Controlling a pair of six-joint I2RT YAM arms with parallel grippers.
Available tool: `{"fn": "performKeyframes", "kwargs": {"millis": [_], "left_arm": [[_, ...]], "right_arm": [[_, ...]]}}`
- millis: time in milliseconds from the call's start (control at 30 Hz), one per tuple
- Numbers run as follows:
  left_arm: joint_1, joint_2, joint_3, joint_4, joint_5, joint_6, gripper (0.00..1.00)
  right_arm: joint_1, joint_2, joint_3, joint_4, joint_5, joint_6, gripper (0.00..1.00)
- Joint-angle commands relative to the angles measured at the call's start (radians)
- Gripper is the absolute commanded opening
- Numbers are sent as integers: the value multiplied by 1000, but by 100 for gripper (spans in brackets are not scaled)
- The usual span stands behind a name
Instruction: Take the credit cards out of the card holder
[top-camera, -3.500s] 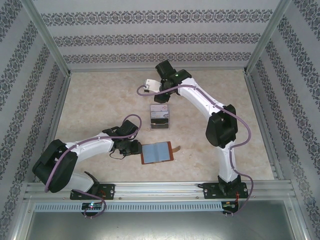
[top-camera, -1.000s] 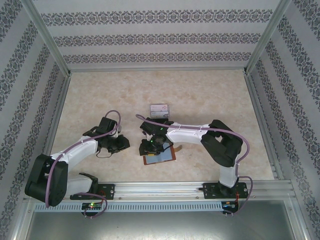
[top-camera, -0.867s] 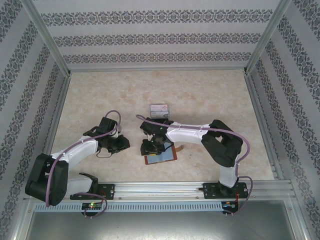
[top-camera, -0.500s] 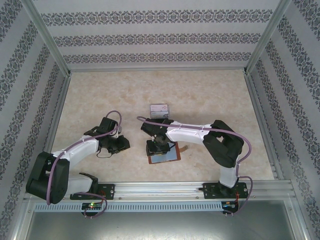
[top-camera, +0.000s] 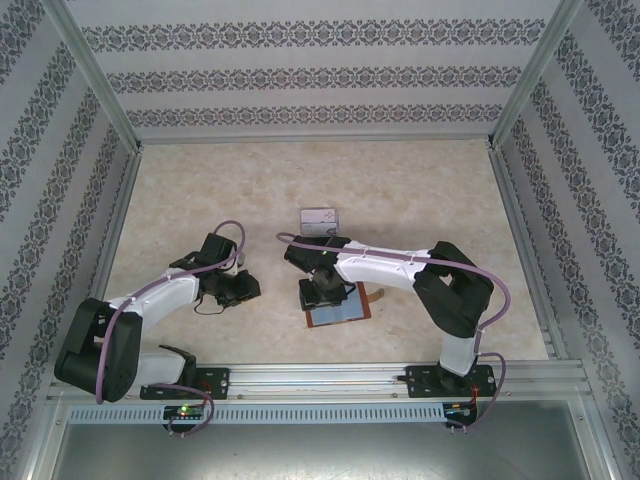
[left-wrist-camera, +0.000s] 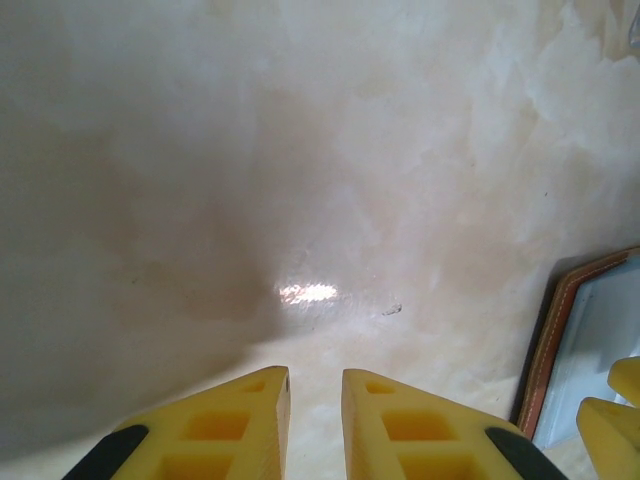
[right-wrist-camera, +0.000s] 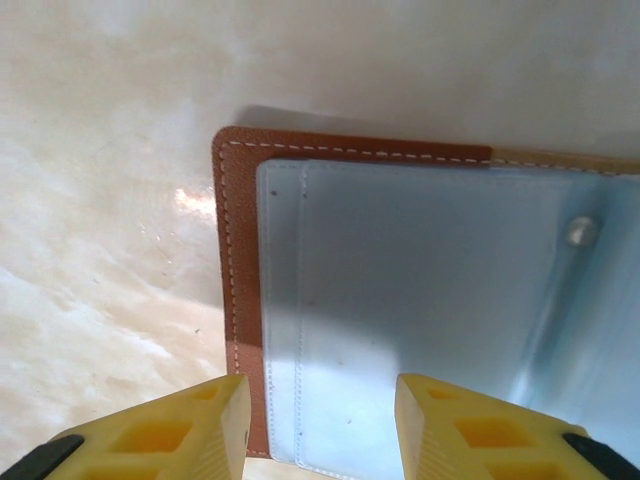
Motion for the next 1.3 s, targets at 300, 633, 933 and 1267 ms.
{"fn": "performKeyframes", "kwargs": {"millis": [300,633,933,1267], "left_arm": [[14,-16,75,-81,-212,138,36],[82,-33,130,-14,-467,202,99],[176,-61,124,141,-752,300,100],[316,10,-128,831,-789,468,100]], "right_arm": [[-132,-181,-54,-23,61,-112,47],[-554,-392,-190,58,190,-414,96],[-904,-407,-352,406,281,-626,98],[-966,-396,-576,973,266,-669,98]]}}
